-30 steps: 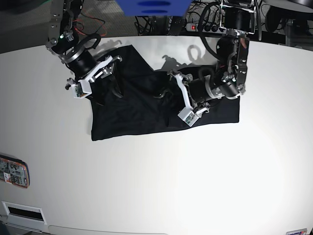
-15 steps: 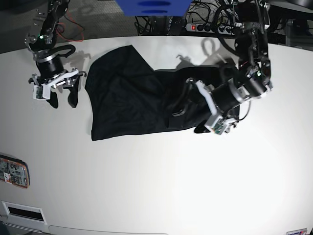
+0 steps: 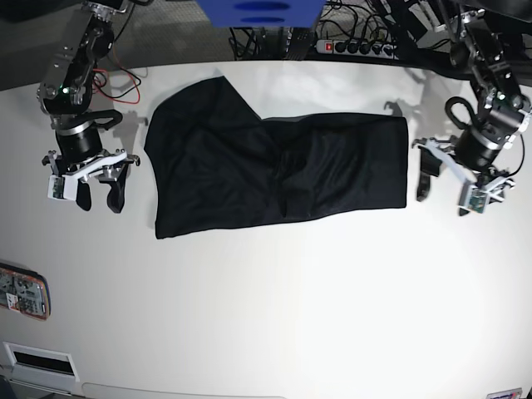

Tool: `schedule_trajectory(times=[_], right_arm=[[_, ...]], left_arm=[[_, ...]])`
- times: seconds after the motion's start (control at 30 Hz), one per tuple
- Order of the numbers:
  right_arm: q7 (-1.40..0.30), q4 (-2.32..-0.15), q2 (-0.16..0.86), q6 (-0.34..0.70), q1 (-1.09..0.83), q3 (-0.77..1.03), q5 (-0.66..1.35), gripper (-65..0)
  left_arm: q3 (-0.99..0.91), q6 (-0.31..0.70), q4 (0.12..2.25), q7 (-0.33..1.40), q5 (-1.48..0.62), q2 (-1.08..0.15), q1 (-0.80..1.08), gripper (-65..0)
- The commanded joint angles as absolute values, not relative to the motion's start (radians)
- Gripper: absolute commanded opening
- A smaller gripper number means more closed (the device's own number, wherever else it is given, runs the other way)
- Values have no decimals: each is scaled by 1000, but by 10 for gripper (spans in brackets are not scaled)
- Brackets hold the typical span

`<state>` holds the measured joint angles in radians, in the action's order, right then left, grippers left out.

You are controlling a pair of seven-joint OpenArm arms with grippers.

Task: Fold the T-shirt properly
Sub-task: 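Release the folded end and withdraw the left gripper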

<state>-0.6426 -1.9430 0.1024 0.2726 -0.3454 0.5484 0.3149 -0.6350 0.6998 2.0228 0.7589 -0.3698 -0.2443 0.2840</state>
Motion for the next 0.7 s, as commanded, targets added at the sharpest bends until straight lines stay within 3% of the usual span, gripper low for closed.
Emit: schedule_trajectory(times=[0.0, 0.27, 0.43, 0.67], right_arm=[[-627, -1960, 111, 277, -348, 552, 331, -279], [-802, -1862, 111, 277, -266, 555, 334, -279], [-817, -1712, 111, 277, -243, 553, 340, -278], [-822, -1581, 111, 277, -252, 539, 545, -278]], left_arm=[[-665, 698, 2061, 736, -390, -257, 309, -174], [-762, 698, 2089, 731, -392, -252, 394, -174], [-777, 698, 2087, 596, -392, -257, 435, -174], [-777, 698, 2086, 582, -390, -280, 469, -174]])
